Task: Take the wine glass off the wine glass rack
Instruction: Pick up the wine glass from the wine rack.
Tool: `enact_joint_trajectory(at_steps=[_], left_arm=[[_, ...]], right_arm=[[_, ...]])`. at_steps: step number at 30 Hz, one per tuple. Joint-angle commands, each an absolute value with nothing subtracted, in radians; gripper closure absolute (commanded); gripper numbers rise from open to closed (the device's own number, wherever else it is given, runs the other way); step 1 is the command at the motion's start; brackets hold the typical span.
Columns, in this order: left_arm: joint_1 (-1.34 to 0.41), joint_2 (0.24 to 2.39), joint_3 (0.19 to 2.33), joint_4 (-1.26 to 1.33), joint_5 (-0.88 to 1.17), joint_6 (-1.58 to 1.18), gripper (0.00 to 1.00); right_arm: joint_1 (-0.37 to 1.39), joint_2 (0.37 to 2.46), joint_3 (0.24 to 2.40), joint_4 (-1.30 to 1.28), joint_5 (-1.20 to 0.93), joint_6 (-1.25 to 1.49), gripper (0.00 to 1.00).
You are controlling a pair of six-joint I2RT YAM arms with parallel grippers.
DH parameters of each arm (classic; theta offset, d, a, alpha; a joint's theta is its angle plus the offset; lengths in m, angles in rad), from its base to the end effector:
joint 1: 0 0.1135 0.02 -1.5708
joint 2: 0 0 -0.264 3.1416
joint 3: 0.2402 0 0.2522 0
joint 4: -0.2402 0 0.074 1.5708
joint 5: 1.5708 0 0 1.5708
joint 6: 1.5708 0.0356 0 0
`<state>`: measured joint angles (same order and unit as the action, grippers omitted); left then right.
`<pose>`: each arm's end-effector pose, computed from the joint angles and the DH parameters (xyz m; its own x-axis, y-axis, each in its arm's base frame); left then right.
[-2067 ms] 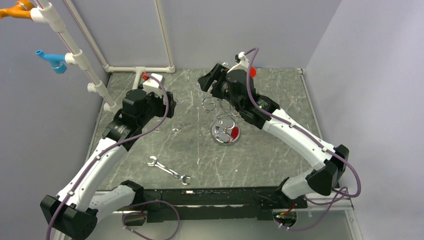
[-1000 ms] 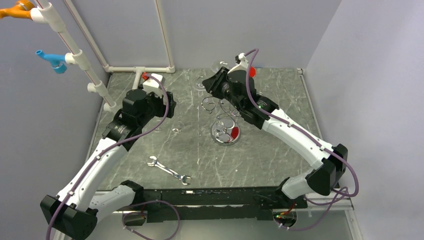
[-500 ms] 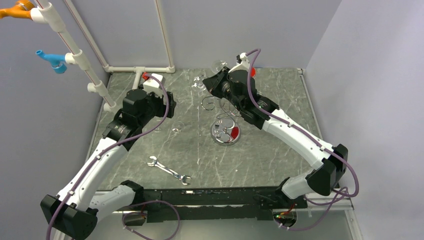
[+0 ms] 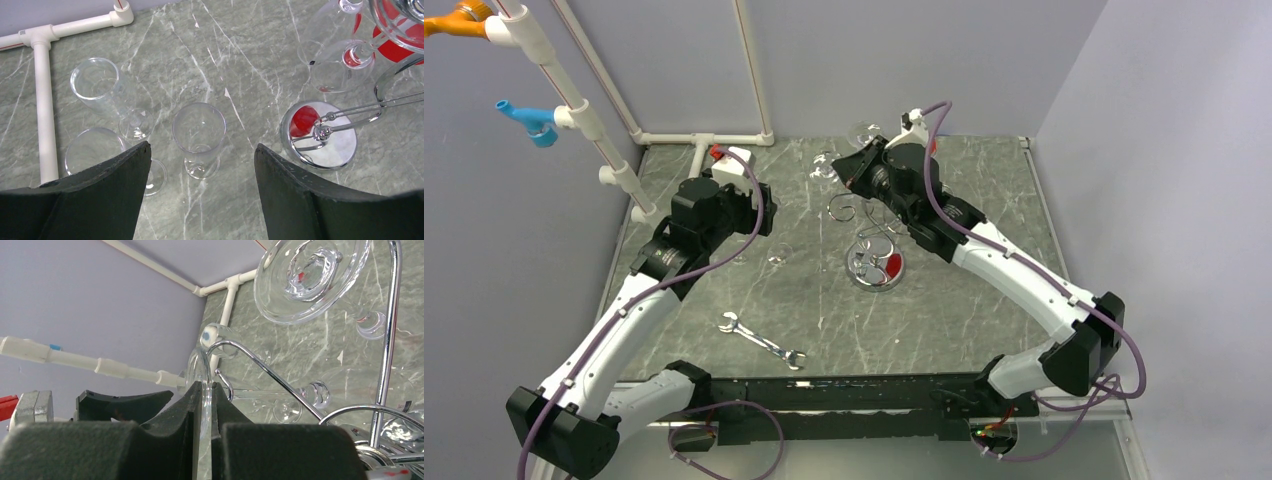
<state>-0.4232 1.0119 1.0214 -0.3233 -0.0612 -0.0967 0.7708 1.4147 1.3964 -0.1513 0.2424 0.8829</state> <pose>0.2093 -0.0919 0.3658 -0.3146 0.0360 -0.9485 0.3280 0.9418 -0.0730 0.2441 0.2252 0.4115 -0.4683 0.5907 -0.6571 -0.2281 0.6376 0.7358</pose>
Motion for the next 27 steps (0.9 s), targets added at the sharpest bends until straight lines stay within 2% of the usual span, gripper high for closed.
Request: enact_joint_trajectory(at_steps=[1, 27], left_arm=[[-0.426, 1.012, 1.064, -0.316, -0.071, -0.09, 0.22], [-0.426, 1.014, 1.065, -0.317, -0.073, -0.089, 0.22]], right_arm=[[0.764, 1.365, 1.377, -0.092, 0.226, 0.888, 1.0], [0.71, 1.3, 1.243, 0.109, 0.082, 1.06, 1.0]])
